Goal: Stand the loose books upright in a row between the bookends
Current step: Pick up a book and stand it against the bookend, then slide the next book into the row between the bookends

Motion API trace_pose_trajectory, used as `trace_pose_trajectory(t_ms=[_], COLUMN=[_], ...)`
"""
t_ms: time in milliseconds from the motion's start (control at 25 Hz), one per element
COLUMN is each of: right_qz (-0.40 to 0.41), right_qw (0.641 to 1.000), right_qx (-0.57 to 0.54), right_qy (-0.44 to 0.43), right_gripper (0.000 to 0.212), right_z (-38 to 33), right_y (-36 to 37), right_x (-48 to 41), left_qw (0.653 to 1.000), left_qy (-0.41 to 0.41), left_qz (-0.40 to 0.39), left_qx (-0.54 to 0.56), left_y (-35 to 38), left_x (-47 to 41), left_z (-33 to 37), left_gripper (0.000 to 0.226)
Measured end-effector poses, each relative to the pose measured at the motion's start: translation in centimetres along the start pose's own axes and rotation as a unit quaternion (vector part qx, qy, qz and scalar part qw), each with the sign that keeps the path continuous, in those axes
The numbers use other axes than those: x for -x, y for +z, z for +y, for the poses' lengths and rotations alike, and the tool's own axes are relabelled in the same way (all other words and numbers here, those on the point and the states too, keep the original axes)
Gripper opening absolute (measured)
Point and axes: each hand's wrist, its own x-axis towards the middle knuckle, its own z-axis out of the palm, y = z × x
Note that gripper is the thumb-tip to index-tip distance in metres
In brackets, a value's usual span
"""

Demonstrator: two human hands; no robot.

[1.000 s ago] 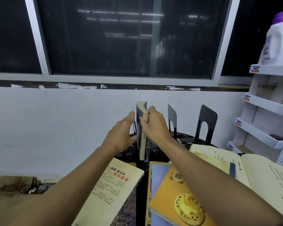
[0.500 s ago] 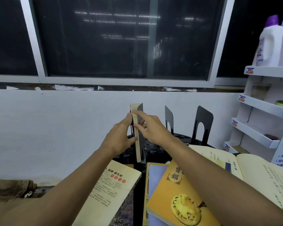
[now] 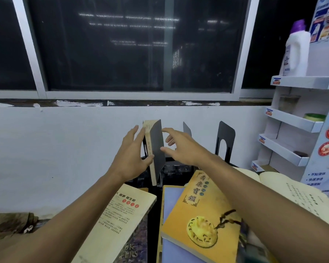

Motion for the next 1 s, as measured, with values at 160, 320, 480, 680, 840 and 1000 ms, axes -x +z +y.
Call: trace_pose_trajectory(t_ms=[160,320,480,680,840,1000], right_qz=[0.005,-0.004,-0.03,-0.076,-0.09,-0.097], right_qw=[0.997,0.99,0.971,0.937,0.93,0.93], right_qx=[0.069,0.115,0.164,0.208,0.219,0.239], right_qy=[0.026,0.087,0.17,0.27,0.282,0.261], right_gripper=[0.052,0.053,0.064,0.067,0.073,0.078], right_z=[0.2,0.3,0.4,1.0,1.2,1.2], right_y=[-3.6,-6.9,-8.9,-9.5,-9.0,-8.3], right_x=[4.1,10.5,16.7,20.8,21.3,21.1], left_qw=[0.999,0.99,0.971,0.952,0.943,0.942], left_qy=[0.05,0.094,0.077,0.057,0.052,0.034], left_qz=[-0.003,-0.108,-0.224,-0.299,-0.325,-0.332], left_qx=[0.013,0.011,-0.002,-0.029,-0.039,-0.023], left_y=[-1.0,-0.3,1.1,2.8,3.4,3.6], left_x=[1.5,3.1,3.9,3.9,3.8,4.1], left_z=[2.7,6.1,8.3,9.6,9.9,10.1], left_gripper=[0.069,0.067,0.085,0.092,0.083,0.079])
